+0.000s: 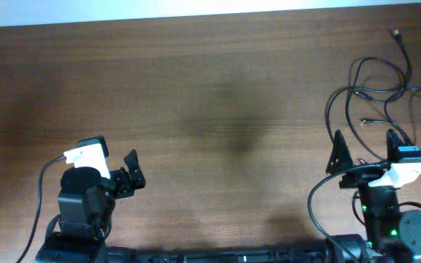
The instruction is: Untangle cables
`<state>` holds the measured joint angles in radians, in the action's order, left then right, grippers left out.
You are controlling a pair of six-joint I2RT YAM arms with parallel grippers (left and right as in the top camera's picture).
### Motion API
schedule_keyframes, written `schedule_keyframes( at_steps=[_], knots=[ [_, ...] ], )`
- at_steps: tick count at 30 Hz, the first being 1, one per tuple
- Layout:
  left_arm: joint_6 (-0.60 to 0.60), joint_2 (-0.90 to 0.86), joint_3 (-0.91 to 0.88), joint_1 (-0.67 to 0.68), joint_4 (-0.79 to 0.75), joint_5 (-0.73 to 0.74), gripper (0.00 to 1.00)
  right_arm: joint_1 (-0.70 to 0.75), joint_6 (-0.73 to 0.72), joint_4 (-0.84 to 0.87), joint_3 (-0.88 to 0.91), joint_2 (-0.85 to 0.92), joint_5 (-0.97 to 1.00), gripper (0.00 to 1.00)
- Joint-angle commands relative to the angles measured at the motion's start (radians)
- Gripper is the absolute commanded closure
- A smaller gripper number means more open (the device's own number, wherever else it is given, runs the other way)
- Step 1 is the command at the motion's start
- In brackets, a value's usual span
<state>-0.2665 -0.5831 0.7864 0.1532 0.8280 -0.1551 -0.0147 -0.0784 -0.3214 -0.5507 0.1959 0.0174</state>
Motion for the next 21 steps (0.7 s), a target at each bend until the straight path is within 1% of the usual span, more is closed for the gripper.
schedule_keyframes(
  at_steps=[1, 5, 9, 16, 19, 21],
  knots=[
    [-0.01, 0.003, -0.005, -0.002, 0.0, -0.01, 0.01, -0.011, -0.003, 0.142, 0.138, -0.062, -0.009, 0.01],
    [-0.01, 0.003, -0.005, -0.002, 0.0, -0.01, 0.01, -0.013, -0.009, 0.294, 0.262, -0.13, -0.009, 0.01],
    [-0.01, 0.003, -0.005, -0.002, 0.0, -0.01, 0.01, -0.012, -0.009, 0.39, 0.354, -0.193, -0.005, 0.01],
    [-0.01, 0.003, -0.005, -0.002, 0.0, -0.01, 0.01, -0.012, -0.005, 0.54, 0.459, -0.193, -0.005, 0.01],
    [-0.01, 0.003, -0.005, -0.002, 0.0, -0.01, 0.01, -0.012, -0.005, 0.62, 0.541, -0.193, -0.006, 0.01],
    [-0.01, 0.003, -0.005, -0.002, 0.0, -0.01, 0.01, -0.012, 0.001, 0.56, 0.545, -0.193, -0.006, 0.01]
  ],
)
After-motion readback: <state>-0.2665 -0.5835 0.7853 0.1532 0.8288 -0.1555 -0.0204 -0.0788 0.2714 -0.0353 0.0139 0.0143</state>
